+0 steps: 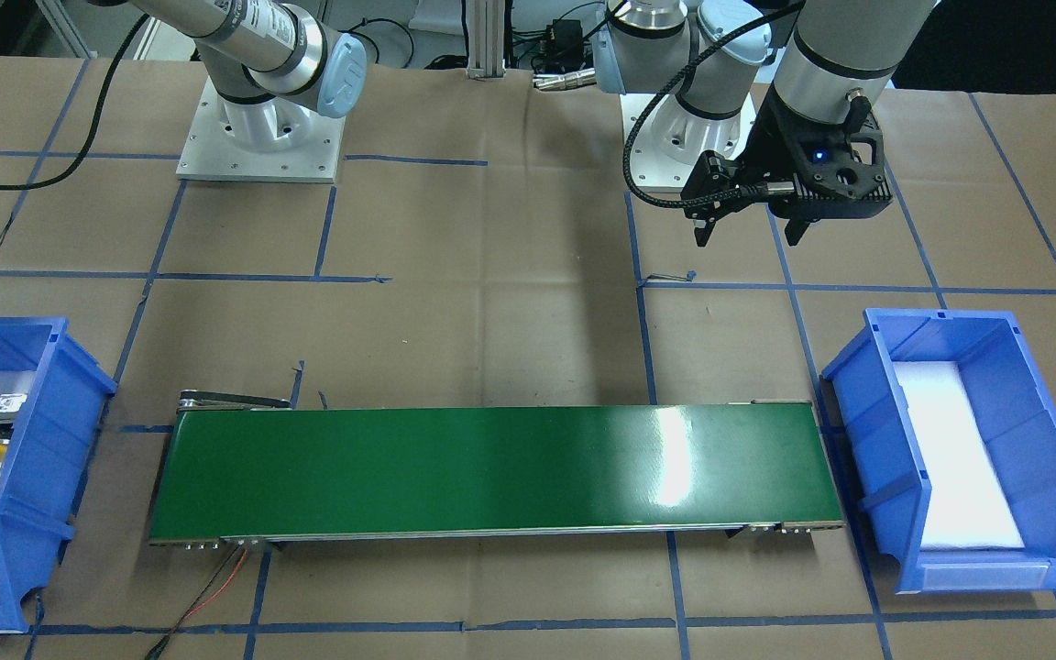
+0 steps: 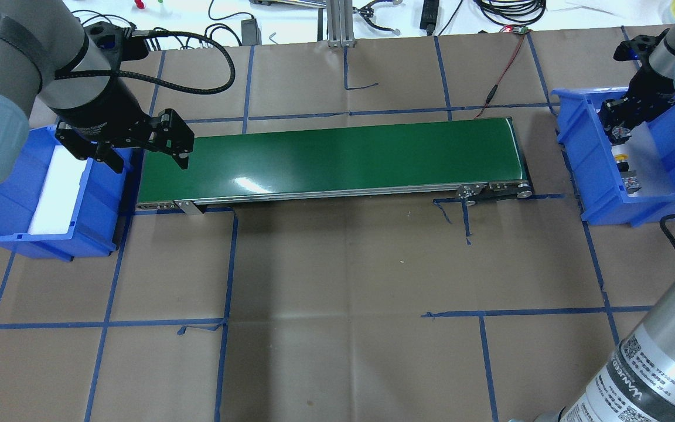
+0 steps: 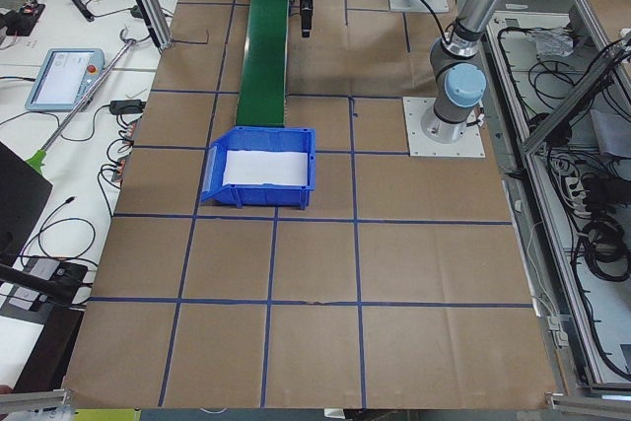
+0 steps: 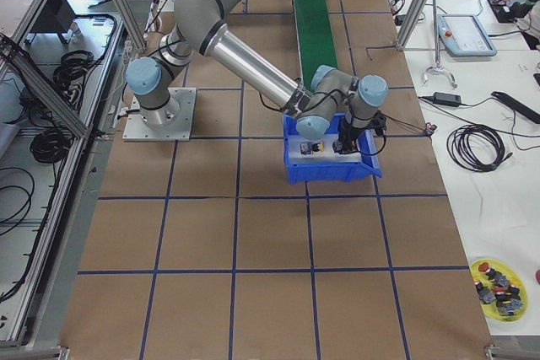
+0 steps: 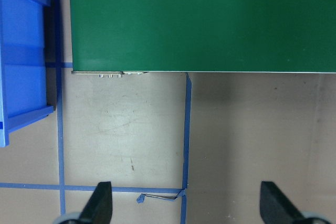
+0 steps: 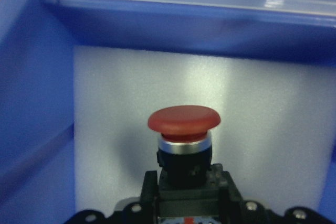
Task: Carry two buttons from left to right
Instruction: 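Lower the red button beside the yellow button and open the right gripper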
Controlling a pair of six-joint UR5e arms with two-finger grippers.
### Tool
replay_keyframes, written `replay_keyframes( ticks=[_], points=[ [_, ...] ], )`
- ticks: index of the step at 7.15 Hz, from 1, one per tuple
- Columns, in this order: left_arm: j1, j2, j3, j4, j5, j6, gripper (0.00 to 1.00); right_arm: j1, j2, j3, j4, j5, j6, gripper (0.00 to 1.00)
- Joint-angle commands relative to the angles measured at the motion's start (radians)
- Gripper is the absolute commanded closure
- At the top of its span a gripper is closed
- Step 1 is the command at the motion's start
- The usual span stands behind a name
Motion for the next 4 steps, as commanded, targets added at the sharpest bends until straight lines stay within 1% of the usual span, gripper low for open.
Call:
replay_keyframes(
  ticks=[1, 2, 3, 4],
  points=[
    [0.000, 0.000, 0.000, -0.002, 0.000, 0.000, 0.00, -0.006, -0.001, 0.006, -0.015, -0.025, -0.003, 0.54],
    [0.000, 0.000, -0.002, -0.002, 0.000, 0.000, 0.00, -0.006, -0.003, 0.003, -0.018, -0.029, 0.001, 0.08],
    [0.000, 0.000, 0.000, -0.002, 0.000, 0.000, 0.00, -0.004, -0.005, 0.003, -0.018, -0.028, 0.003, 0.01],
    [0.000, 0.000, -0.002, -0.003, 0.000, 0.000, 0.00, -0.003, -0.006, 0.000, -0.018, -0.028, 0.003, 0.01]
  ],
)
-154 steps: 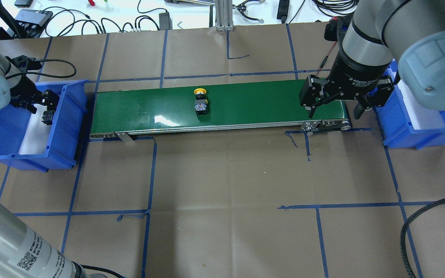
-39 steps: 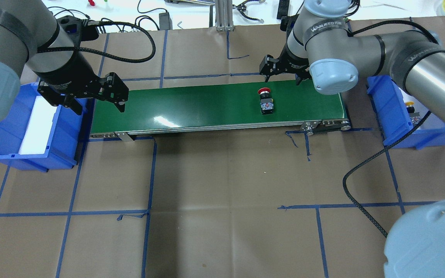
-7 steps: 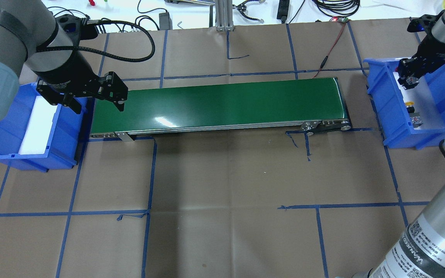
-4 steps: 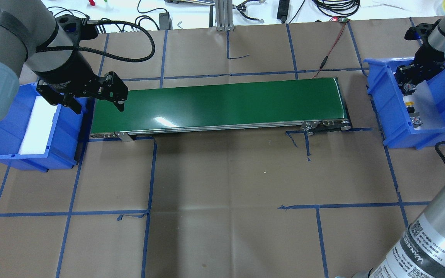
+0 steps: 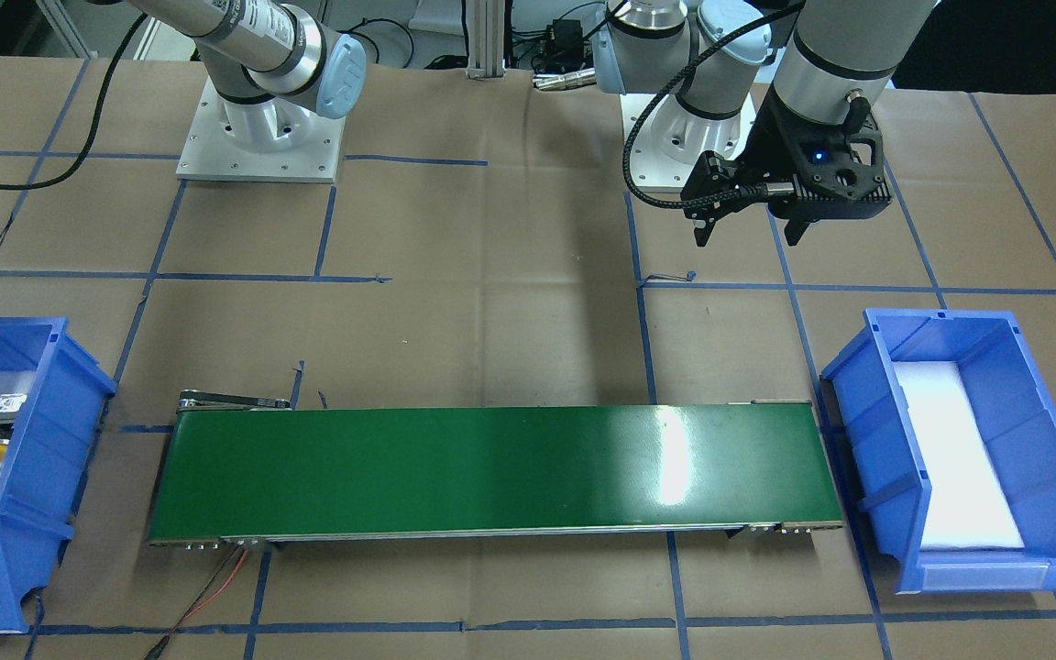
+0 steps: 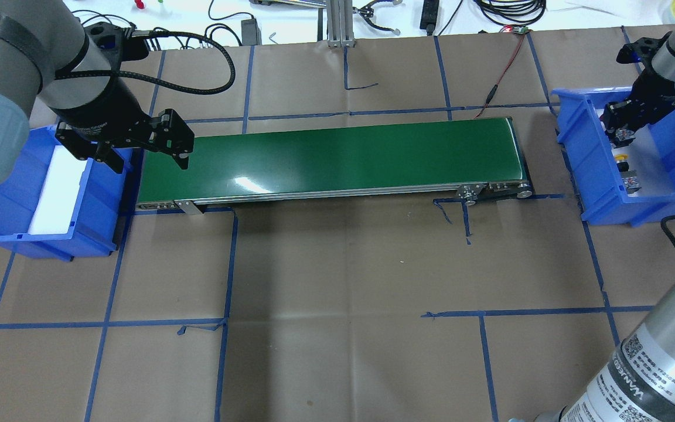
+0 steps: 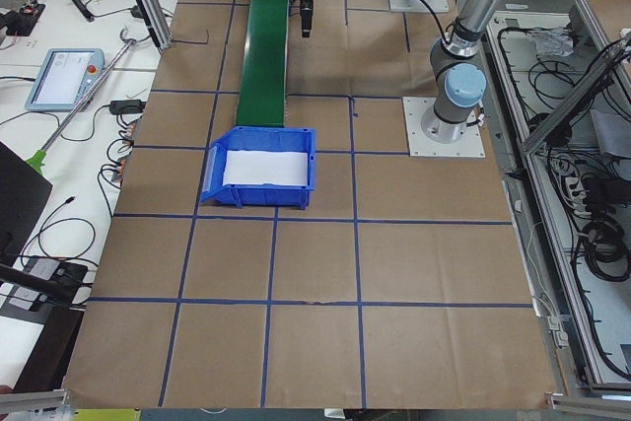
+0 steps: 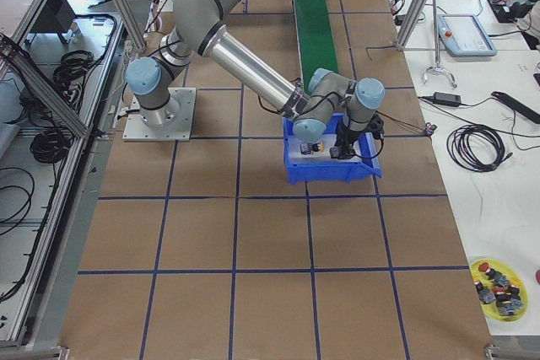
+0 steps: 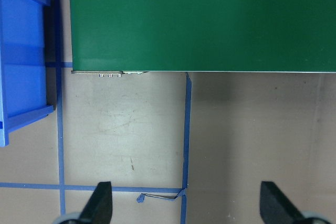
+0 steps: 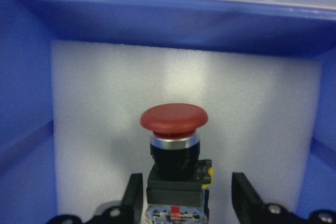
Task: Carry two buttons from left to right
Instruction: 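Lower the red button beside the yellow button and open the right gripper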
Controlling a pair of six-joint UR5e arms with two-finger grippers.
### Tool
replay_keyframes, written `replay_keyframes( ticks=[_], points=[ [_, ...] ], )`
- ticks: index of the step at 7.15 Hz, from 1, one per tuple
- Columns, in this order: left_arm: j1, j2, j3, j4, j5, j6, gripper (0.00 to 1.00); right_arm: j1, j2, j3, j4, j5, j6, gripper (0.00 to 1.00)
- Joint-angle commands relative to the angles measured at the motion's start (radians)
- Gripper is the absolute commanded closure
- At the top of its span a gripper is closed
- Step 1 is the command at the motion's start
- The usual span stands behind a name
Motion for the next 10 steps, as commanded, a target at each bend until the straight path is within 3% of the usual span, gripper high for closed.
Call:
replay_keyframes(
  ticks=[1, 3, 7, 9, 10],
  points=[
    [0.000, 0.000, -0.001, -0.001, 0.000, 0.000, 0.00, 0.003, -0.008, -0.015, 0.002, -0.003, 0.001, 0.01],
    [0.000, 0.000, -0.002, -0.001, 0.000, 0.002, 0.00, 0.009, -0.060, -0.041, 0.016, 0.000, -0.002, 0.01],
    [0.000, 0.000, -0.002, -0.003, 0.000, 0.000, 0.00, 0.047, -0.264, -0.033, 0.047, 0.011, -0.002, 0.00],
    [0.000, 0.000, -0.002, -0.004, 0.000, 0.002, 0.00, 0.205, -0.369, -0.038, 0.163, 0.011, 0.039, 0.00],
    [0.000, 0.000, -0.002, -0.004, 0.000, 0.002, 0.00, 0.265, -0.440, -0.033, 0.207, 0.004, 0.250, 0.00]
  ],
)
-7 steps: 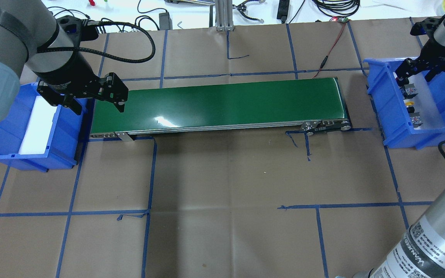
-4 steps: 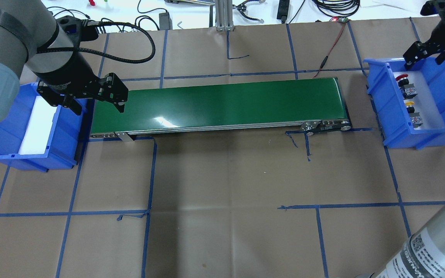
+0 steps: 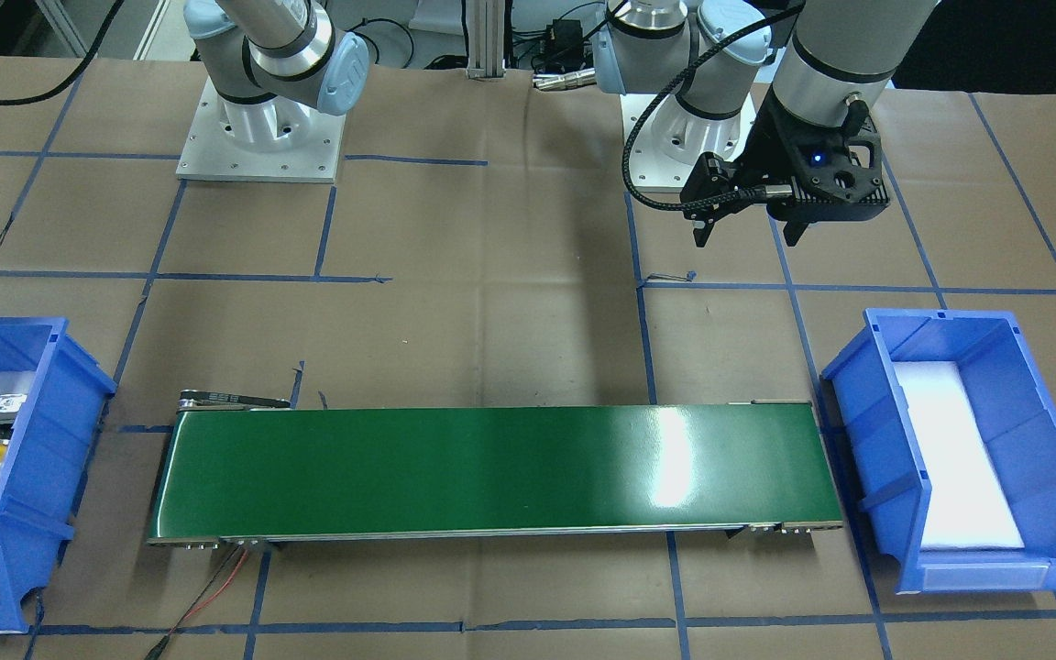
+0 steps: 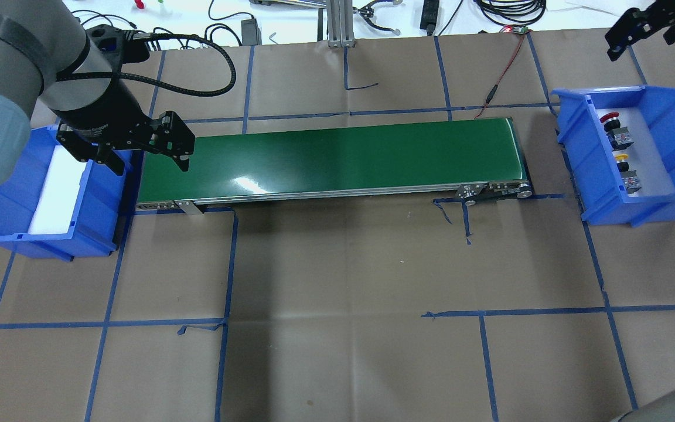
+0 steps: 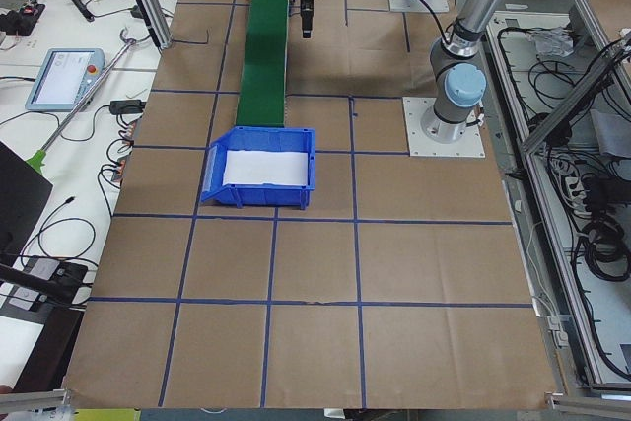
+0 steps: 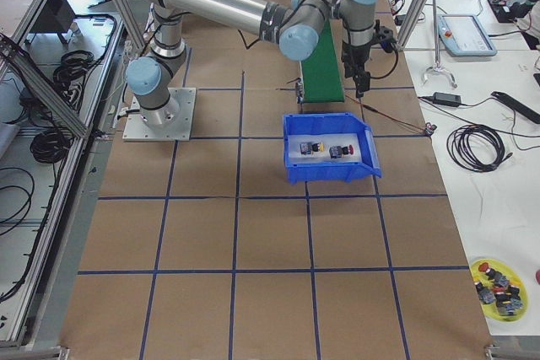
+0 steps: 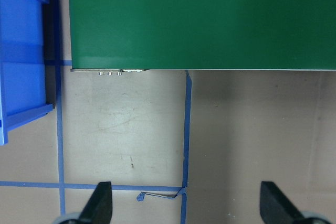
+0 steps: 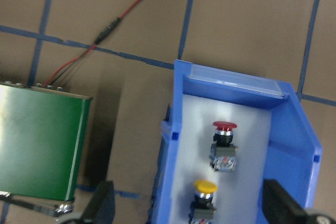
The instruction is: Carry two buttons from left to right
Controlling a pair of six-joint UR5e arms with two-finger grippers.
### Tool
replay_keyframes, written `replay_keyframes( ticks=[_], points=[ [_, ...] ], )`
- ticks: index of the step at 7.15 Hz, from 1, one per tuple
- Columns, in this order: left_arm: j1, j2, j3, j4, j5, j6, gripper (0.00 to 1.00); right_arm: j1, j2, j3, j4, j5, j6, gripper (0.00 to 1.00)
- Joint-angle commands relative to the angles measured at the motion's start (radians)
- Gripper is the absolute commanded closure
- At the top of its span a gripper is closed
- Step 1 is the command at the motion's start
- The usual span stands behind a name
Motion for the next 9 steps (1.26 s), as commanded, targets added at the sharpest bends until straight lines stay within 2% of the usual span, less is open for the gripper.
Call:
replay_keyframes(
  ticks=[1, 2, 4, 7, 9],
  points=[
    [0.000, 0.000, 0.000, 0.000, 0.000, 0.000, 0.00, 0.135, -0.117, 0.009, 0.181, 0.002, 0.290, 0.00],
    [0.000, 0.000, 0.000, 0.000, 0.000, 0.000, 0.00, 0.201, -0.128, 0.009, 0.266, 0.002, 0.405, 0.00],
    [0.000, 0.000, 0.000, 0.000, 0.000, 0.000, 0.00, 0.330, -0.194, 0.026, 0.291, -0.012, 0.593, 0.00],
    [0.000, 0.000, 0.000, 0.000, 0.000, 0.000, 0.00, 0.346, -0.271, 0.163, 0.267, -0.005, 0.607, 0.00],
    [0.000, 0.000, 0.000, 0.001, 0.000, 0.000, 0.00, 0.346, -0.346, 0.204, 0.219, -0.006, 0.607, 0.00]
  ],
)
